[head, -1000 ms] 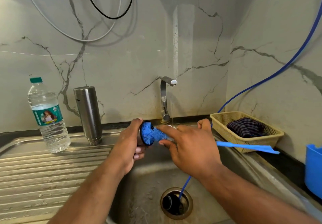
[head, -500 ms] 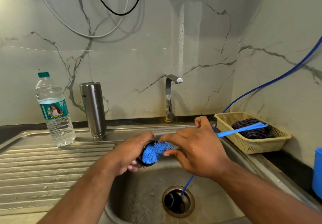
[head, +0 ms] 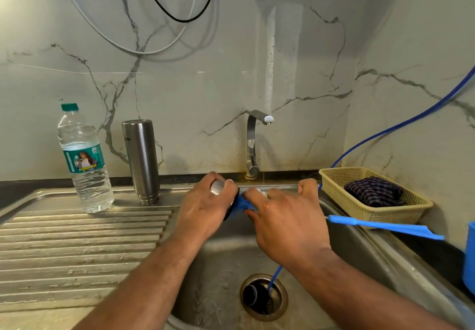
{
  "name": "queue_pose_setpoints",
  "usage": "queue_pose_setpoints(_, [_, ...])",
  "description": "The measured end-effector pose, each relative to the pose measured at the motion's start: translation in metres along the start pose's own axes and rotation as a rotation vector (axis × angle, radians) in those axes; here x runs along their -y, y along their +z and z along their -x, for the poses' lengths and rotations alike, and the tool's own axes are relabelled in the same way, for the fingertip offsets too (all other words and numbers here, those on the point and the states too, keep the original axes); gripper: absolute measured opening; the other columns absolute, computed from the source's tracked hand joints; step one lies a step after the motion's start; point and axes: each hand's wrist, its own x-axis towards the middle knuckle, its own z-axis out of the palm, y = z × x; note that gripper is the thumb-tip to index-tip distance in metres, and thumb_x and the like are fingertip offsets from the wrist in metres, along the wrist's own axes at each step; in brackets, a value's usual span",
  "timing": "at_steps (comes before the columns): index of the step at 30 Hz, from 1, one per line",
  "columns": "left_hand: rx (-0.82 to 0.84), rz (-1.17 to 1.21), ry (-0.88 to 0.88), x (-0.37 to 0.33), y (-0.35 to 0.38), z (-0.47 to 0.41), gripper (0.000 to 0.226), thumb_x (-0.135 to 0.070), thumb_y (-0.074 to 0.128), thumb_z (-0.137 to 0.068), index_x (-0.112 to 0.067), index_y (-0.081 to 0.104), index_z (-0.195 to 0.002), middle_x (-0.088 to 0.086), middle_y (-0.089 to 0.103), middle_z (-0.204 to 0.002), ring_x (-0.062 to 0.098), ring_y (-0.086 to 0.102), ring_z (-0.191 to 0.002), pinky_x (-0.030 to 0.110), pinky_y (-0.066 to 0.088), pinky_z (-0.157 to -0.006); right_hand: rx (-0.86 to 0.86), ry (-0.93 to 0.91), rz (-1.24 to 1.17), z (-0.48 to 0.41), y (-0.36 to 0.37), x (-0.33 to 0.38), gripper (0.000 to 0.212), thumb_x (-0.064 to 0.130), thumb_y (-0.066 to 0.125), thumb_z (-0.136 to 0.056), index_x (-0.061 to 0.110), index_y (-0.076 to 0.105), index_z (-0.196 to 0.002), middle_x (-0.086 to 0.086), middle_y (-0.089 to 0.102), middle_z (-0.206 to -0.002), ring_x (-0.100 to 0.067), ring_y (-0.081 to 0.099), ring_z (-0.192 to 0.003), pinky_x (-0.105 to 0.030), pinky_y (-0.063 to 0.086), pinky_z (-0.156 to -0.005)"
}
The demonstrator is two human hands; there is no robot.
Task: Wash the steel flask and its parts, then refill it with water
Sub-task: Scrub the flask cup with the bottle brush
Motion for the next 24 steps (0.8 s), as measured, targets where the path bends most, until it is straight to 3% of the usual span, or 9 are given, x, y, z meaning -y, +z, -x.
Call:
queue_pose_setpoints(3, [0.088,-0.109,0.022,0.001,-0.008,-0.003,0.022,-0.048,0.054,-0.097,-0.028,0.064,-0.092,-0.002,0.065,-0.085,0.015,0.062,-0.077,0.028,0.048,-0.063,-0.022,-0.058,-0.027,-0.003,0.005,-0.011,0.026,0.054,0.059,-0.094,0.039,0.058,-0.116,0.010,0.058,-0.066,-0.016,0.054,-0.059,-0.044,0.026,-0.082])
queue_pose_setpoints(6, [0.260,-0.069,0.012,0.007,-0.016,-0.005,0.026,-0.046,0.051,-0.100,-0.028,0.066,-0.089,0.000,0.063,-0.080,0.013,0.059,-0.071,0.024,0.044,-0.054,-0.019,-0.171,-0.105,-0.005,0.011,-0.030,0.030,0.059,0.056,-0.092,0.040,0.059,-0.116,0.014,0.065,-0.072,-0.008,0.052,-0.061,-0.040,0.029,-0.083])
queue_pose_setpoints(9, [0.399,0.337,-0.108,0.009,-0.020,-0.003,0.039,-0.054,0.053,-0.096,-0.017,0.065,-0.098,0.005,0.056,-0.075,0.009,0.047,-0.055,0.022,0.033,-0.043,-0.099,-0.167,-0.274,-0.004,0.011,-0.032,0.032,0.060,0.053,-0.095,0.037,0.057,-0.117,0.019,0.063,-0.070,-0.002,0.043,-0.060,-0.038,0.037,-0.080])
queue_pose_setpoints(11, [0.339,0.748,-0.220,0.002,-0.016,-0.001,0.048,-0.054,0.053,-0.092,-0.007,0.060,-0.098,0.008,0.051,-0.067,0.007,0.036,-0.042,0.020,0.027,-0.037,-0.155,-0.067,-0.350,-0.003,0.012,-0.021,0.031,0.058,0.051,-0.098,0.034,0.054,-0.118,0.020,0.050,-0.062,-0.002,0.041,-0.057,-0.037,0.039,-0.077])
queue_pose_setpoints(13, [0.211,0.907,-0.239,-0.004,-0.008,-0.001,0.046,-0.052,0.051,-0.096,-0.006,0.058,-0.094,0.007,0.048,-0.061,0.008,0.031,-0.037,0.019,0.026,-0.036,-0.189,0.032,-0.337,-0.003,0.015,-0.009,0.031,0.057,0.048,-0.099,0.034,0.052,-0.119,0.017,0.051,-0.061,-0.006,0.047,-0.054,-0.037,0.039,-0.074])
queue_pose_setpoints(16, [0.045,0.791,-0.244,-0.004,0.000,-0.002,0.052,-0.060,0.057,-0.093,-0.009,0.062,-0.104,0.006,0.059,-0.069,0.010,0.040,-0.046,0.024,0.038,-0.042,-0.129,0.065,-0.271,-0.005,0.016,-0.005,0.035,0.061,0.040,-0.101,0.037,0.045,-0.125,0.010,0.067,-0.075,-0.011,0.058,-0.063,-0.040,0.041,-0.078])
queue_pose_setpoints(19, [-0.122,0.807,-0.363,0.005,-0.003,-0.008,0.049,-0.058,0.070,-0.083,-0.015,0.067,-0.106,0.007,0.068,-0.084,0.013,0.055,-0.061,0.030,0.051,-0.056,-0.042,0.115,-0.230,-0.007,0.015,-0.019,0.042,0.065,0.031,-0.102,0.042,0.035,-0.137,0.010,0.070,-0.089,-0.012,0.065,-0.078,-0.041,0.040,-0.088])
queue_pose_setpoints(22, [-0.226,0.737,-0.376,0.021,-0.013,-0.015,0.057,-0.053,0.082,-0.073,-0.019,0.064,-0.114,0.006,0.070,-0.104,0.017,0.068,-0.092,0.037,0.061,-0.076,-0.063,0.196,-0.269,-0.008,0.015,-0.032,0.044,0.064,0.036,-0.101,0.041,0.040,-0.138,0.015,0.056,-0.073,-0.008,0.061,-0.070,-0.039,0.044,-0.083])
queue_pose_setpoints(24, [-0.202,0.619,-0.301,0.032,-0.017,-0.017,0.061,-0.037,0.091,-0.068,-0.025,0.059,-0.118,0.004,0.066,-0.112,0.021,0.068,-0.103,0.041,0.063,-0.081,-0.126,0.226,-0.369,-0.010,0.014,-0.037,0.044,0.064,0.041,-0.098,0.039,0.048,-0.134,0.020,0.046,-0.067,0.000,0.047,-0.060,-0.034,0.043,-0.071])
